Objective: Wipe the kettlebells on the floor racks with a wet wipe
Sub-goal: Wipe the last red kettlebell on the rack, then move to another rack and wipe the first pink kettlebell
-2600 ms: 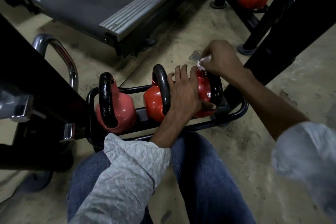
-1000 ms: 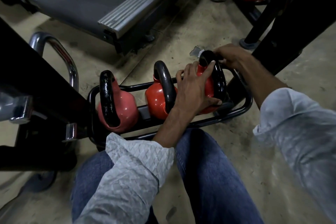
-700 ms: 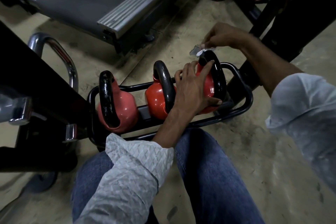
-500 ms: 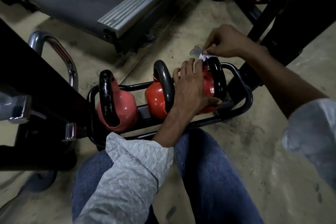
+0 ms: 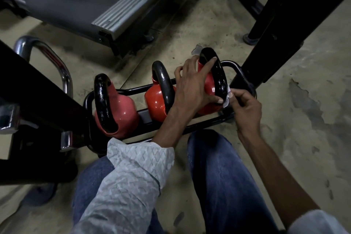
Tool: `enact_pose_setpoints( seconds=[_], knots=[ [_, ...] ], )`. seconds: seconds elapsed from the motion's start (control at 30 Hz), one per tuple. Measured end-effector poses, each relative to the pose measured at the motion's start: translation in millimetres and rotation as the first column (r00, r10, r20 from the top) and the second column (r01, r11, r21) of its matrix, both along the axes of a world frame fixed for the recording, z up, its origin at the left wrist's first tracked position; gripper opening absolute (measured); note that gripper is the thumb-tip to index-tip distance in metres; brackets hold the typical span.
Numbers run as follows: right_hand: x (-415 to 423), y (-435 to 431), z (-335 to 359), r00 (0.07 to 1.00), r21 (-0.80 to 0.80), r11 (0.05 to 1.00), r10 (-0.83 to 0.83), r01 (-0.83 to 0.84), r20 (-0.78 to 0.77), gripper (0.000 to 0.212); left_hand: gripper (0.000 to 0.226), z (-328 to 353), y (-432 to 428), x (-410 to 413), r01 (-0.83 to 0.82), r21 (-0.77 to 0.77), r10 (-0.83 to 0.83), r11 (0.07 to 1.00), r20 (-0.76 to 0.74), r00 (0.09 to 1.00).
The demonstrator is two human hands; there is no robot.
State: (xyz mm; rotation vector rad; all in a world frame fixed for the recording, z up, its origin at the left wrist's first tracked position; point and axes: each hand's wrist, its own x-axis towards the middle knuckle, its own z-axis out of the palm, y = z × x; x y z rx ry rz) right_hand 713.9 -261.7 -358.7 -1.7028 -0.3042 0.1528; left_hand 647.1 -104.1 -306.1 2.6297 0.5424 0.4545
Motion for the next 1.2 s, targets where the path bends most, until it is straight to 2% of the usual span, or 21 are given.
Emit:
enact_pose_setpoints(
  seconds=[0.23, 0.43, 0.57, 0.63, 0.87, 1.07, 1.2],
  knots=[
    [-5.5, 3.8, 6.5, 0.993, 0.066, 0.994, -0.076, 0.082, -0.085, 0.012, 0.117, 0.5, -0.6, 0.5, 0.004, 0.011, -0.004, 1.000, -0.025, 1.000],
    [-8.2, -4.5, 41.6, 0.989, 0.133, 0.988, -0.064, 0.082, -0.132, 0.014, 0.114, -3.2, -0.2, -3.7, 0.034, 0.028, -0.033, 0.999, -0.035, 0.999],
    [0.8, -31.1, 86.4, 0.981, 0.115, 0.975, -0.185, 0.191, -0.059, 0.013, 0.112, 10.2, -16.4, -11.6, 0.013, -0.016, -0.014, 1.000, -0.069, 0.998],
    [5.4, -52.7, 117.6, 0.970, 0.106, 0.965, -0.241, 0.240, 0.002, 0.012, 0.109, 29.4, -29.6, -15.2, 0.054, -0.042, -0.057, 0.998, -0.057, 0.997],
    [13.4, -134.7, 264.3, 0.917, 0.076, 0.930, -0.366, 0.359, 0.158, 0.009, 0.098, 161.3, -100.7, 4.9, 0.230, -0.102, -0.224, 0.968, 0.069, 0.972],
    [13.5, -199.6, 420.2, 0.838, 0.077, 0.858, -0.512, 0.508, 0.189, 0.009, 0.095, 326.3, -163.5, 34.0, 0.461, -0.173, -0.435, 0.870, 0.167, 0.885],
    [8.5, -239.4, 541.8, 0.784, 0.070, 0.822, -0.561, 0.565, 0.264, 0.010, 0.094, 453.2, -200.7, 44.1, 0.539, -0.153, -0.510, 0.828, 0.194, 0.838]
  ],
)
